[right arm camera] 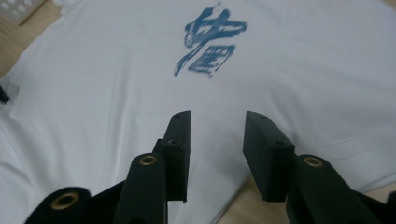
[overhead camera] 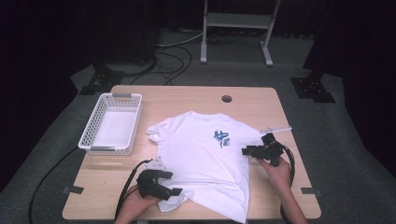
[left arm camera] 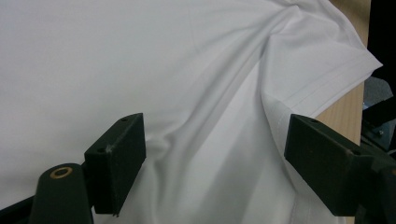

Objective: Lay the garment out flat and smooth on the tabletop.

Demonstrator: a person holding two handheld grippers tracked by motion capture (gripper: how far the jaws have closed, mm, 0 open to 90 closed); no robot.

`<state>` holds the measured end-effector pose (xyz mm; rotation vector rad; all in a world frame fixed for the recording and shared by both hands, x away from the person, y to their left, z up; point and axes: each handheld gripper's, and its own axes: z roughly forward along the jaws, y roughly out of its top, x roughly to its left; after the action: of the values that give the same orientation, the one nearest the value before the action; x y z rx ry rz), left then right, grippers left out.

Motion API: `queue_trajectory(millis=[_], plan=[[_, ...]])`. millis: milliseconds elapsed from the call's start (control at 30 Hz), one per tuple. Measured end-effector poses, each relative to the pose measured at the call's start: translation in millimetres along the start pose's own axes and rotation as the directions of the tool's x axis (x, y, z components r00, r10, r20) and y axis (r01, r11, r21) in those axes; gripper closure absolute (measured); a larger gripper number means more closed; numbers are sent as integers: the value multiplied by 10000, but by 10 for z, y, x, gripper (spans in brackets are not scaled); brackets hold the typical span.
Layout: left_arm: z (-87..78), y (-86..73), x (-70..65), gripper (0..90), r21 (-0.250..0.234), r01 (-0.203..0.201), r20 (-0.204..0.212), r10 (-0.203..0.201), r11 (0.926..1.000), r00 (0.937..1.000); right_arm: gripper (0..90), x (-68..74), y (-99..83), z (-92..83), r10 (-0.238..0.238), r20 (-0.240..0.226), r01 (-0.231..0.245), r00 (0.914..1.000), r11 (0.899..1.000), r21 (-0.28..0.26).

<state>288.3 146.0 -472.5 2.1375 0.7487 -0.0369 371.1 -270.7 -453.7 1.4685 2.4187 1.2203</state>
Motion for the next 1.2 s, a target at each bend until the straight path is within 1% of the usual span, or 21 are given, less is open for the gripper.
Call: queue_trajectory(millis=[67,133,167,200,233,300,333,400,467,567,633,700,767,800,833,933,1067,1133,1200], plan=[[-8,23,48,197,-175,94,-99,-96,9998,9999,574,72,-40,41,-194,1,194,9998,9997,129],[-14,63,110,191,-315,195,-284,-204,9993,9994,546,79,-28,74,-427,566,416,9975,9990,190],[-16,88,147,190,-415,271,-426,-289,9988,9987,539,45,-11,80,-331,732,324,9968,9994,101],[-18,119,188,188,-486,350,-519,-375,9982,9979,527,-6,11,81,-119,810,121,9966,9999,-17],[-16,153,230,188,-561,383,-620,-418,9977,9972,517,-58,34,81,63,1039,-48,9946,9999,-146],[2,227,318,188,-676,478,-894,-537,9966,9945,508,-170,75,82,445,1322,-403,9902,9986,-348],[17,266,365,187,-720,542,-960,-610,9959,9935,499,-214,93,87,595,1484,-537,9871,9976,-430],[53,341,459,187,-770,607,-1160,-694,9952,9908,493,-283,127,101,665,1820,-578,9811,9969,-528],[87,410,559,187,-751,661,-1394,-761,9950,9873,492,-338,154,118,761,1951,-664,9778,9962,-558],[133,497,707,187,-762,848,-1747,-971,9935,9798,491,-406,187,174,688,2296,-642,9709,9976,-271],[173,538,795,187,-673,1024,-1855,-1133,9925,9761,505,-462,196,186,679,2306,-618,9707,9975,-335],[223,572,858,187,-570,1158,-1950,-1248,9916,9728,508,-515,221,181,742,2395,-677,9681,9971,-351],[272,603,911,187,-454,1217,-1991,-1283,9915,9715,514,-565,247,179,662,2565,-601,9643,9977,-313],[293,620,930,188,-491,1188,-1985,-1263,9917,9719,518,-592,264,178,625,2614,-575,9632,9980,-271],[312,644,947,188,-517,1252,-1995,-1331,9908,9708,519,-619,285,181,556,2698,-512,9613,9984,-234],[370,723,1000,188,-465,1254,-1979,-1321,9910,9713,523,-702,345,193,393,2919,-365,9556,9992,-152],[452,827,1061,188,-431,1298,-1944,-1358,9906,9715,522,-824,433,221,218,3274,-188,9446,9997,-121],[494,878,1085,188,-405,1319,-1911,-1372,9904,9719,506,-896,495,236,209,3442,-207,9386,9998,-43],[533,924,1102,188,-371,1348,-1857,-1394,9902,9727,471,-985,573,256,197,3521,-230,9358,9997,52]])
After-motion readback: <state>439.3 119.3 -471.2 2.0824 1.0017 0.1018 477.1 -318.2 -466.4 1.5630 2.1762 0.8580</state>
